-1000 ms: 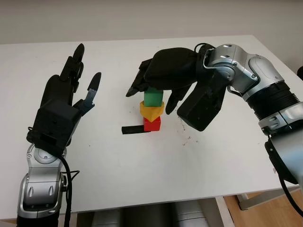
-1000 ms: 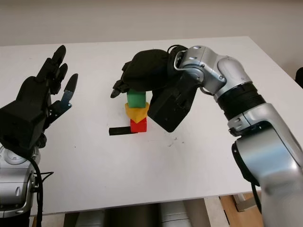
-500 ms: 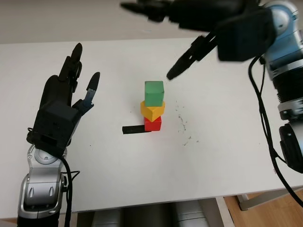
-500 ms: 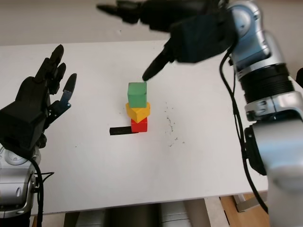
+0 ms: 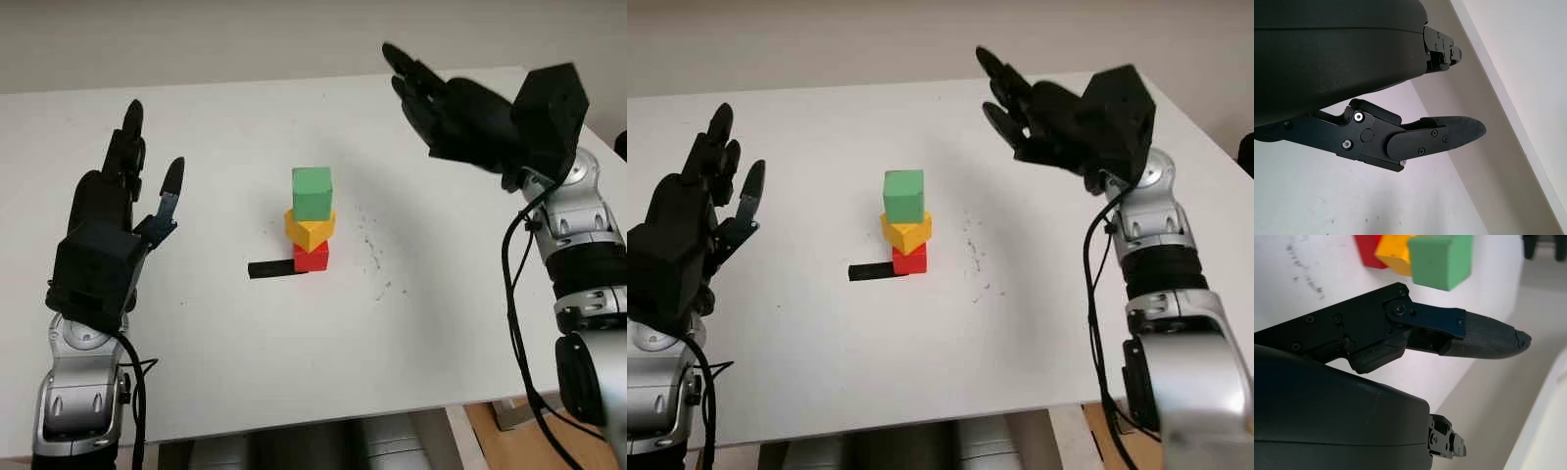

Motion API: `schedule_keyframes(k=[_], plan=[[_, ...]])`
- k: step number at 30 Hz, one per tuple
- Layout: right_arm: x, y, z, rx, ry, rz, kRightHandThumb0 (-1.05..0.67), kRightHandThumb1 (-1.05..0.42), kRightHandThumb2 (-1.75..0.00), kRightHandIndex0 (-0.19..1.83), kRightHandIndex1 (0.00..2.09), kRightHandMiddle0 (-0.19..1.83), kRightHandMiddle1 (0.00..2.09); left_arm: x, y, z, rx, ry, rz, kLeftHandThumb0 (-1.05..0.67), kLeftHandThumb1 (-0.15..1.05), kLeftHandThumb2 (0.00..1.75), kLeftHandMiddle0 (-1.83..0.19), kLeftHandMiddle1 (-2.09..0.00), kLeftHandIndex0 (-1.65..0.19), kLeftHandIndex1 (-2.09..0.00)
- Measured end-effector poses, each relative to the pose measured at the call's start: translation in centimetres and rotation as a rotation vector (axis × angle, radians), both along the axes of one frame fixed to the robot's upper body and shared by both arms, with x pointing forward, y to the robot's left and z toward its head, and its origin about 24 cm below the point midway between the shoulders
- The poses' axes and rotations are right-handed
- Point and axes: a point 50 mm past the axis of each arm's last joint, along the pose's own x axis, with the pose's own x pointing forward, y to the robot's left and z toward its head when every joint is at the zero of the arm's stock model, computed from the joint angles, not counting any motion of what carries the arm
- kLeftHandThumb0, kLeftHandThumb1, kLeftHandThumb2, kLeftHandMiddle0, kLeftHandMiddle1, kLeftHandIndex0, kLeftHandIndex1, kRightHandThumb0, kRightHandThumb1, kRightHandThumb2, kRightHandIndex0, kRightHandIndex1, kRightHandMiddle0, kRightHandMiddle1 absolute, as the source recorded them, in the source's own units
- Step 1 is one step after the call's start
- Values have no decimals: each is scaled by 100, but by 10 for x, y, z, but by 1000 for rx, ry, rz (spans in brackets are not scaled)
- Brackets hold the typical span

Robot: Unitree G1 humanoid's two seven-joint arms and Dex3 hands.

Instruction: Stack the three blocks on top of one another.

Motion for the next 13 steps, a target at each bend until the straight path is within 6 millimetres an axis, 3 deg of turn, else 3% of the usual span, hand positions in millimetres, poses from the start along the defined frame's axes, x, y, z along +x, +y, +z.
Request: schedule_keyframes(k=[8, 13], plan=[[-5, 3, -30, 231, 21, -186, -91, -105, -76, -19, 0, -19, 0, 6, 6, -8, -33, -10, 30, -60, 105, 60, 2, -3, 1, -2], [-8, 2, -37, 302, 44, -264, -88, -105, -75, -19, 0, -19, 0, 7, 4, -13, -62, -21, 38, -61, 105, 60, 1, -4, 0, -3]])
